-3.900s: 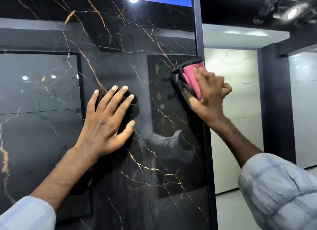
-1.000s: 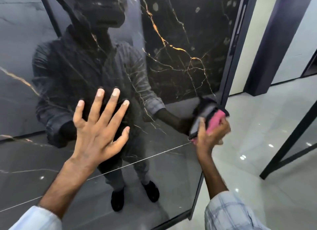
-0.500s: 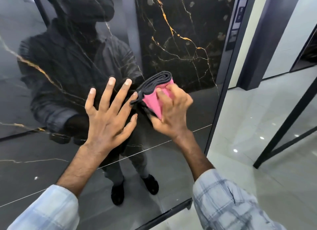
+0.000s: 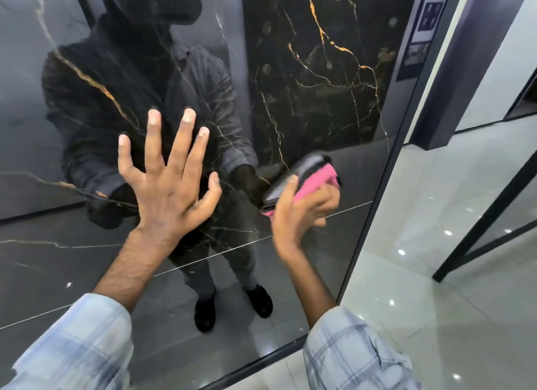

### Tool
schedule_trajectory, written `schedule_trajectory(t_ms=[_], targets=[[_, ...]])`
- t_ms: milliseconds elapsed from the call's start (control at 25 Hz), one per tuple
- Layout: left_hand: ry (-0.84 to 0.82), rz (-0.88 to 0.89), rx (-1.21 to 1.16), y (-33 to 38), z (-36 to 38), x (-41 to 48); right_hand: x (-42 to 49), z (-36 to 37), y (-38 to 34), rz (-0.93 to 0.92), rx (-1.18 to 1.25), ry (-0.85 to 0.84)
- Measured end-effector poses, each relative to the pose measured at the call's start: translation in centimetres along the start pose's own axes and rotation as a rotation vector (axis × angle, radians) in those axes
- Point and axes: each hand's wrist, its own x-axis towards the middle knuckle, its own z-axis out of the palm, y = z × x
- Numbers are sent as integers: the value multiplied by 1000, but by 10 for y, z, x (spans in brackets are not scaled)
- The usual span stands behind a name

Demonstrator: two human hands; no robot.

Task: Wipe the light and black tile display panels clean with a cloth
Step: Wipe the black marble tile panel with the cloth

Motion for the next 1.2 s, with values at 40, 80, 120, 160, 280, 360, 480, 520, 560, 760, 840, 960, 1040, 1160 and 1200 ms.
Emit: schedule_trajectory(t_ms=[40, 80, 120, 160, 280, 360, 480, 520, 560, 760, 840, 960, 1040, 1160, 1200], targets=[[3, 3, -1, -1, 1, 0, -2, 0, -13, -247, -45, -23], [7, 13, -5, -2, 1, -1, 2, -2, -21, -485, -96, -53], [13, 25, -10, -4, 2, -1, 13, -3, -23, -679, -144, -85], [20, 34, -13, -4, 2, -2, 24, -4, -14, -772, -177, -107], [28, 26, -12, -3, 3, -3, 26, -5, 35, -371, -71, -29], [11, 24, -11, -2, 1, 0, 9, -5, 49, 323, 101, 50], [-45, 14, -92, 0, -7, 3, 2, -4, 37, 832, 189, 76], [-57, 16, -139, 2, -10, 4, 5, -3, 28, 837, 193, 60], [-59, 28, -182, 5, -14, 6, 7, -3, 17, 787, 172, 45], [66, 81, -211, -5, -41, 73, 17, 2, -64, -498, 4, -95], [76, 101, -143, -25, -48, 106, 51, -4, -78, -1101, -158, -227], [5, 141, -20, -47, -45, 129, 115, -13, -78, -1071, -118, -116], [-2, 186, 54, -48, -38, 129, 125, -9, -88, -515, 66, 64], [26, 207, 72, -47, -31, 127, 89, 0, -103, -604, -89, 101], [33, 206, 69, -48, -30, 127, 81, 0, -94, -959, -186, 10]])
